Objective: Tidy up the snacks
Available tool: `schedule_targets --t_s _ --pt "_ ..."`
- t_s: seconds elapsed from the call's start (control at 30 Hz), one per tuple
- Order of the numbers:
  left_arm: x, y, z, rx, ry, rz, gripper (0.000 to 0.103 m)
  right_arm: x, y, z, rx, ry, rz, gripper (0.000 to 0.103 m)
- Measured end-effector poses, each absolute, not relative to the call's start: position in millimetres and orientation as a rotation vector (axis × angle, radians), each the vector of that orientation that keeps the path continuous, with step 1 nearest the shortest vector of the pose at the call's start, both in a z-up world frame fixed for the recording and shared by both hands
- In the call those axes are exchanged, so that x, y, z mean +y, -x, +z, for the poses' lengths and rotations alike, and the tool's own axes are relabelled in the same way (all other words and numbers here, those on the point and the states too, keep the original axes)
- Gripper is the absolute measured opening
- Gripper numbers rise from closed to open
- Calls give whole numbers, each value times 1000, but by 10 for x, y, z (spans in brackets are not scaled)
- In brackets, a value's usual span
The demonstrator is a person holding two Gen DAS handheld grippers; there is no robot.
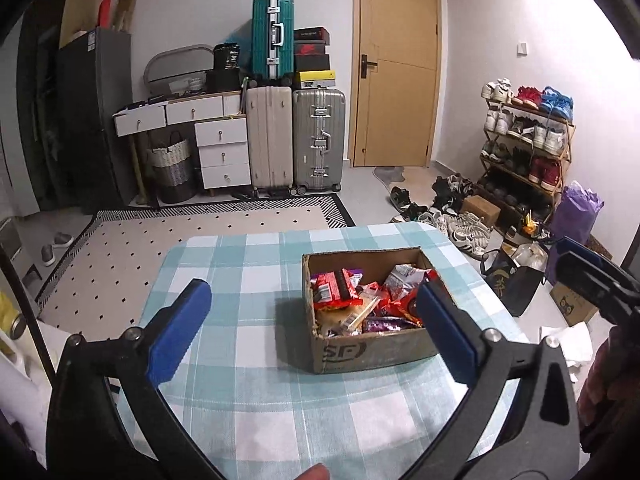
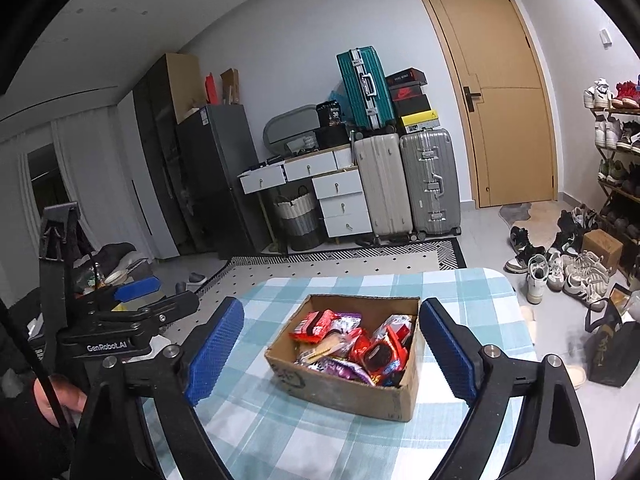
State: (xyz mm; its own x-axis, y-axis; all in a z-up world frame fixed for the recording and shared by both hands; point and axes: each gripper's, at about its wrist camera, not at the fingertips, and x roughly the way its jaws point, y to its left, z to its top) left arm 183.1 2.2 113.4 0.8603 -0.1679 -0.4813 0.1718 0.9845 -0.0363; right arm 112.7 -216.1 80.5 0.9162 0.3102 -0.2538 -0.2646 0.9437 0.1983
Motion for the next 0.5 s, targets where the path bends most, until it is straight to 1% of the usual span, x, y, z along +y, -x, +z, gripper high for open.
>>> schedule_targets --t_s 0.17,0.2,0.27,0.5 --pt "136 -1743 1003 499 13 -162 102 -2177 -921 743 267 -176 317 96" --pt "154 -1726 977 498 17 -161 102 -2172 -885 735 262 -180 317 99" --pt "205 -1677 910 489 28 -150 102 -2186 -795 699 238 -188 316 101" --pt "298 -1599 626 470 42 -131 102 -2233 -694 518 241 -201 301 102"
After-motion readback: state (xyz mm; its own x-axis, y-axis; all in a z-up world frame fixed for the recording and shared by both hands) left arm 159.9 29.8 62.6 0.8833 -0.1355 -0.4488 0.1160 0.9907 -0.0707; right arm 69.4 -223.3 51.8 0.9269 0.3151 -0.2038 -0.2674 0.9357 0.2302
